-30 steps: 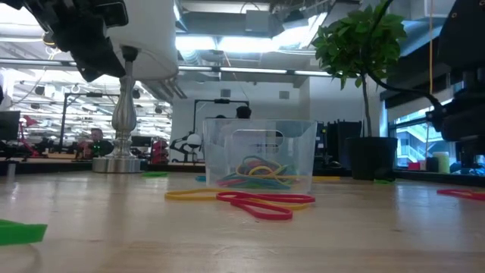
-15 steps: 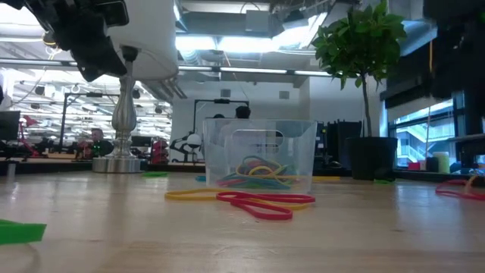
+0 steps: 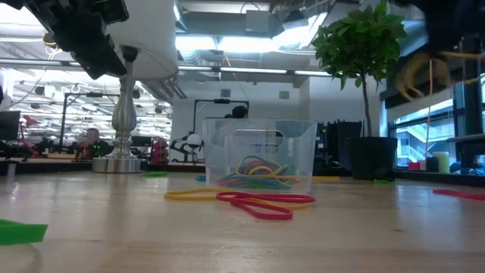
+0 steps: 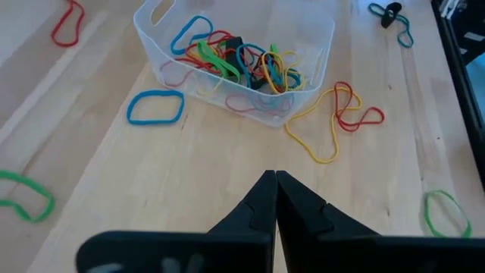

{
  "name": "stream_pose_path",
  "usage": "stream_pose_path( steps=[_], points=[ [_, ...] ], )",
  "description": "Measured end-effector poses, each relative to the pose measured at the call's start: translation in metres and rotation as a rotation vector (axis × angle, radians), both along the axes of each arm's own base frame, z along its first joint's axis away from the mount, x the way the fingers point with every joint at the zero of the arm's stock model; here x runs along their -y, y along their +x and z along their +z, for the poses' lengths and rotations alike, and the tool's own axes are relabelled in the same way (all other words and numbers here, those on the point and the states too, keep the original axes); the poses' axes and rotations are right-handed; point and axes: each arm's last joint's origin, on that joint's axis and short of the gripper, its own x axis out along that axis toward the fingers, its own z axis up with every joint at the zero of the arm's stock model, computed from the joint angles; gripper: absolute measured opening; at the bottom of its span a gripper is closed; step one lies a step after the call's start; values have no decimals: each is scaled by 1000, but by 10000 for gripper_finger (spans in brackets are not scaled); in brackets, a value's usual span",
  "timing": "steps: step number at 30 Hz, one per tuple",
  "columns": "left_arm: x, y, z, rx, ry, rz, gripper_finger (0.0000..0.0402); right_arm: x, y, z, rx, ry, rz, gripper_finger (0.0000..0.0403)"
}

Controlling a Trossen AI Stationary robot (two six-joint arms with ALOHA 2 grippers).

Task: Pick and place rubber bands into bin
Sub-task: Put the bottom right yellow rubber band into the bin

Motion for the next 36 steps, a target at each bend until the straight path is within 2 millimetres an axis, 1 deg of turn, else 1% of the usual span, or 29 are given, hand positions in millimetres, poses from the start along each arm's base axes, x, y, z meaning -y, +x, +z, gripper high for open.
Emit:
stream_pose_path(
  steps=[4, 7, 10, 14, 17, 19, 21, 24, 29, 33, 36],
  points=[
    [-1, 0, 0, 0, 9, 1, 1, 1, 34, 14, 40, -68, 45, 1],
    [-1, 0, 0, -1, 46, -33, 3, 6, 66, 21, 44, -87, 89, 0],
    [-1, 0, 0, -2, 78, -59, 5, 16, 100, 24, 40, -104, 141, 0],
    [-1, 0, 0, -2, 81, -62, 3, 36, 143, 19, 25, -129, 198, 0],
    [0, 0, 0, -2, 81, -62, 1, 54, 171, 7, 6, -143, 233, 0],
    [0, 0, 0, -3, 78, -66, 3, 66, 184, -4, -26, -137, 248, 0],
    [0, 0, 0, -4, 69, -77, 5, 78, 195, -18, -63, -123, 251, 0],
    [0, 0, 0, -5, 60, -89, 5, 92, 206, -44, -134, -91, 251, 0],
    [1, 0, 0, -7, 52, -102, 2, 101, 219, -79, -210, -52, 263, 0],
    [1, 0, 0, -10, 52, -102, 5, 104, 223, -96, -254, -48, 259, 2],
    [1, 0, -1, -11, 53, -102, 5, 103, 224, -100, -258, -47, 256, 9]
  ],
)
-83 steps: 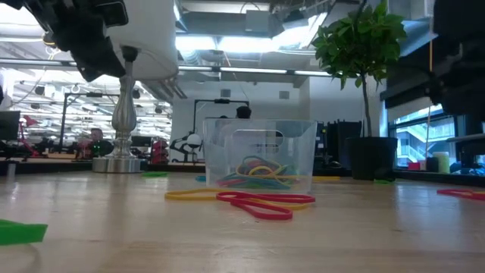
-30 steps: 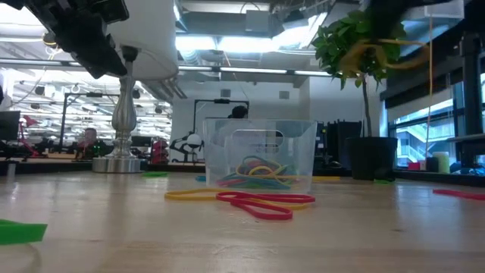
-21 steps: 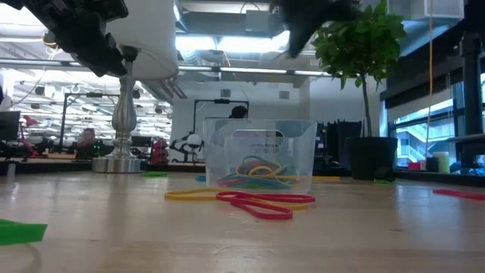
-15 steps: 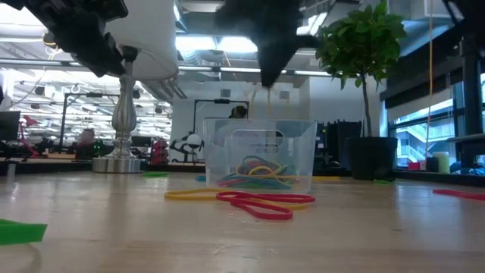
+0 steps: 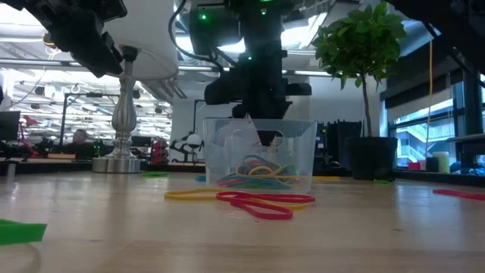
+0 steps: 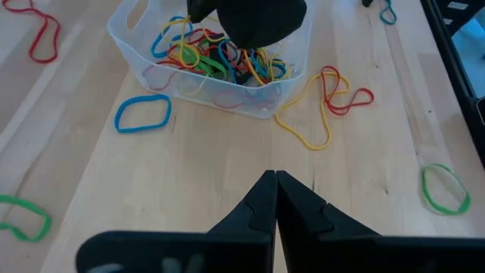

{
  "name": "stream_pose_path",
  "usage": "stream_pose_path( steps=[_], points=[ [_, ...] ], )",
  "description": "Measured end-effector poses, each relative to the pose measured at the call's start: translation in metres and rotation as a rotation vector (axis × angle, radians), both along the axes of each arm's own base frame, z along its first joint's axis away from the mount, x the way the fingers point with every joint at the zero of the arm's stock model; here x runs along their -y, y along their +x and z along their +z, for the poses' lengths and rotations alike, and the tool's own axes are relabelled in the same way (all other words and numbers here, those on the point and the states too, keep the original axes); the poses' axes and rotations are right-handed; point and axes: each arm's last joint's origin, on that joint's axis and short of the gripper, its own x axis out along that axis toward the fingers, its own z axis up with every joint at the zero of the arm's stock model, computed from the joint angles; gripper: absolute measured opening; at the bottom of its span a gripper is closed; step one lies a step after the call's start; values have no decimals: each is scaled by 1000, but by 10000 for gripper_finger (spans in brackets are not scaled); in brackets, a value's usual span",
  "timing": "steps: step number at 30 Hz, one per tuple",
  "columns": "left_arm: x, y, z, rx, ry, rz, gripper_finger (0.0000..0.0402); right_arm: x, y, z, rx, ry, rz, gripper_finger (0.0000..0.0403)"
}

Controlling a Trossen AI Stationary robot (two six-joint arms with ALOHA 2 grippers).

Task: Pick and place rubber bands into bin
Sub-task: Put the bottom right yellow rubber band into the bin, then put the bottom green rubber band into the bin

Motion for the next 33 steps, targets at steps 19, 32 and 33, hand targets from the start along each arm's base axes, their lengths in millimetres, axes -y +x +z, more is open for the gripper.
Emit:
stream_pose_path(
  steps=[19, 32, 33],
  points=[
    [0, -2, -2, -29, 26, -43, 3, -10, -8, 26, 47, 19, 36, 142],
    [40, 24, 20, -65, 99, -153, 2, -90, -64, 114, 172, -68, 325, 92],
    [44, 29, 21, -81, 112, -158, 1, -98, -72, 119, 166, -81, 350, 89]
  ],
)
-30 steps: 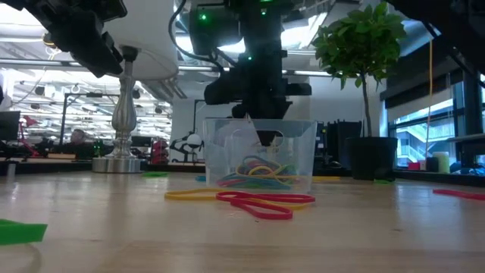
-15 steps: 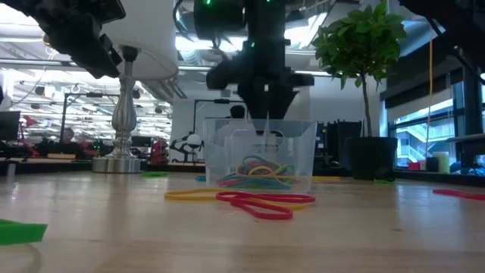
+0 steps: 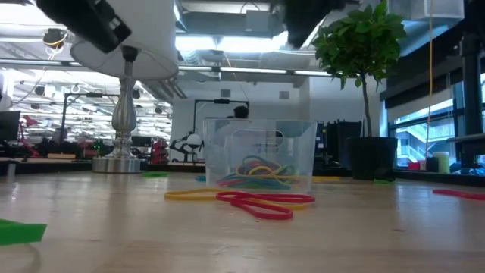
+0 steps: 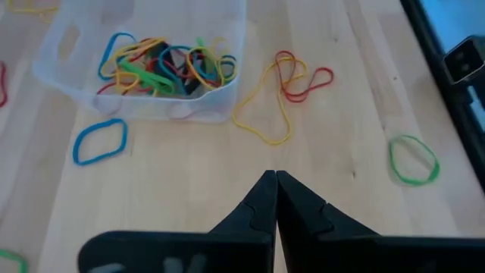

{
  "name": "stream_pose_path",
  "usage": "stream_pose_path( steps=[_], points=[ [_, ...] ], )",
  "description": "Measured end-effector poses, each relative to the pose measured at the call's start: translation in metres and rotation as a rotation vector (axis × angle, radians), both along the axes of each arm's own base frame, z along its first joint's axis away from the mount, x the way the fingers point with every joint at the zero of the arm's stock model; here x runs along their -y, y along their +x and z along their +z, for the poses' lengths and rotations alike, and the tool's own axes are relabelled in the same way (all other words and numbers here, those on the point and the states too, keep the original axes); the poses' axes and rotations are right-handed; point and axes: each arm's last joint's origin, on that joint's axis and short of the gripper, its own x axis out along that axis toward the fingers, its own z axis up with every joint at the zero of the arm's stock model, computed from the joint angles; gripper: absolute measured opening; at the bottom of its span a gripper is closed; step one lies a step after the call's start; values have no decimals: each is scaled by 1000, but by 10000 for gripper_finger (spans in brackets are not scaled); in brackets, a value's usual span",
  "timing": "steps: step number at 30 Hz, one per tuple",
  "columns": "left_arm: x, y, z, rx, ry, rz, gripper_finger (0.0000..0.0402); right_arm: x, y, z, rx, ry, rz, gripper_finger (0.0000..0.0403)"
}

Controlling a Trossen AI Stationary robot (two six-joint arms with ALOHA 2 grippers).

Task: Pick and place rubber bands into bin
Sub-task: Put the bottom green rubber band into the bin

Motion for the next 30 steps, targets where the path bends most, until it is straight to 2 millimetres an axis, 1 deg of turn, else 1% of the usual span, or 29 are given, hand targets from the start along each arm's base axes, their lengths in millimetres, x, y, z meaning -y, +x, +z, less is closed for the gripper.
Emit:
stream_pose_path(
  steps=[3, 5, 7, 11, 14, 19, 22, 24, 27, 30],
  points=[
    [15, 17, 3, -54, 30, -5, 3, -20, -20, 11, 7, -48, 63, 79],
    [25, 28, 6, -88, 37, 2, 3, -30, -36, 10, 9, -55, 92, 72],
    [35, 39, 7, -125, 34, 11, 2, -37, -54, 5, 23, -45, 109, 65],
    [55, 59, 14, -166, 22, 18, 2, -46, -95, -12, 107, 24, 125, 53],
    [70, 72, 19, -212, 8, 28, 3, -48, -129, -29, 195, 103, 122, 47],
    [97, 91, 21, -281, -8, 59, 2, -41, -178, -61, 296, 228, 63, 43],
    [115, 102, 13, -310, 4, 49, 3, -34, -200, -80, 329, 285, 11, 44],
    [127, 108, 5, -334, 9, 30, 3, -30, -210, -91, 330, 305, -12, 44],
    [139, 115, -14, -394, 9, 6, 4, -25, -219, -101, 344, 343, -52, 45],
    [145, 120, -33, -442, -6, 73, 4, -25, -220, -107, 368, 369, -47, 45]
  ],
)
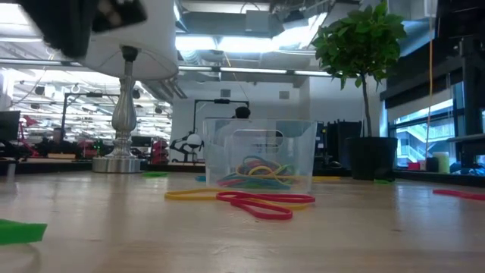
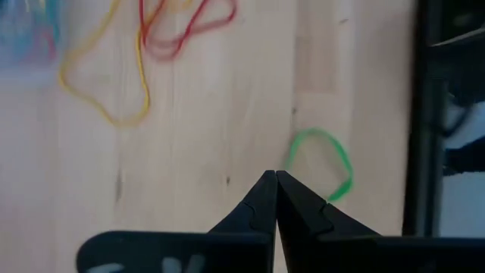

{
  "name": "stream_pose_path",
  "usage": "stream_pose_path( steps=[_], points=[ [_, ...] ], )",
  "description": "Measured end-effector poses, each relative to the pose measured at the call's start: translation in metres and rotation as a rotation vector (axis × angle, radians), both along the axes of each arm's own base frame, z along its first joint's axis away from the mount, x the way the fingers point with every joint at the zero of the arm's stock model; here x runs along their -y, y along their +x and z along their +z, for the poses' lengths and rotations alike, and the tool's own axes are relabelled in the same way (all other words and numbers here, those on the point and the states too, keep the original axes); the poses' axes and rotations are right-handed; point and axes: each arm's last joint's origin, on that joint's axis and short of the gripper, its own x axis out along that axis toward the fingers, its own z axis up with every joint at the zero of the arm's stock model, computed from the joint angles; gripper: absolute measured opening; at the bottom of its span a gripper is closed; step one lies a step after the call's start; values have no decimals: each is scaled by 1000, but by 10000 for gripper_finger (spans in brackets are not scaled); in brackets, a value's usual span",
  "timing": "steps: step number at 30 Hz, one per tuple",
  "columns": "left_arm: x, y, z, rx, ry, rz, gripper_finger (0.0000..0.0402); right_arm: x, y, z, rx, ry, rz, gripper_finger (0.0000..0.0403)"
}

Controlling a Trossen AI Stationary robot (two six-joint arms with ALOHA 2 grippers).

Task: Pick and place rubber bands into bin
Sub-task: Put the bottom green rubber band into the bin

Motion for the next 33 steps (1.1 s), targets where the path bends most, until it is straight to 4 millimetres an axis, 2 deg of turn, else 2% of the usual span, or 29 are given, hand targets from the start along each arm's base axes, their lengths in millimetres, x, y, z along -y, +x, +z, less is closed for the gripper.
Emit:
stream_pose_path(
  steps=[5, 15, 20, 27, 30, 33],
  points=[
    [5, 6, -24, -67, -29, 136, 28, -3, 2, -2, 20, 31, 39, 45],
    [17, 8, -46, -126, -144, 428, 138, -7, -2, -2, 10, 12, 114, 45],
    [25, 6, -61, -164, -140, 460, 165, -7, -2, -2, 10, 10, 117, 45],
    [33, 4, -80, -206, -113, 448, 155, -7, -2, -2, 12, 12, 116, 45],
    [35, 3, -82, -219, -107, 444, 125, -7, -2, -2, 14, 14, 115, 45],
    [33, 2, -82, -226, -96, 428, 72, -7, -2, -2, 14, 16, 112, 45]
  ],
)
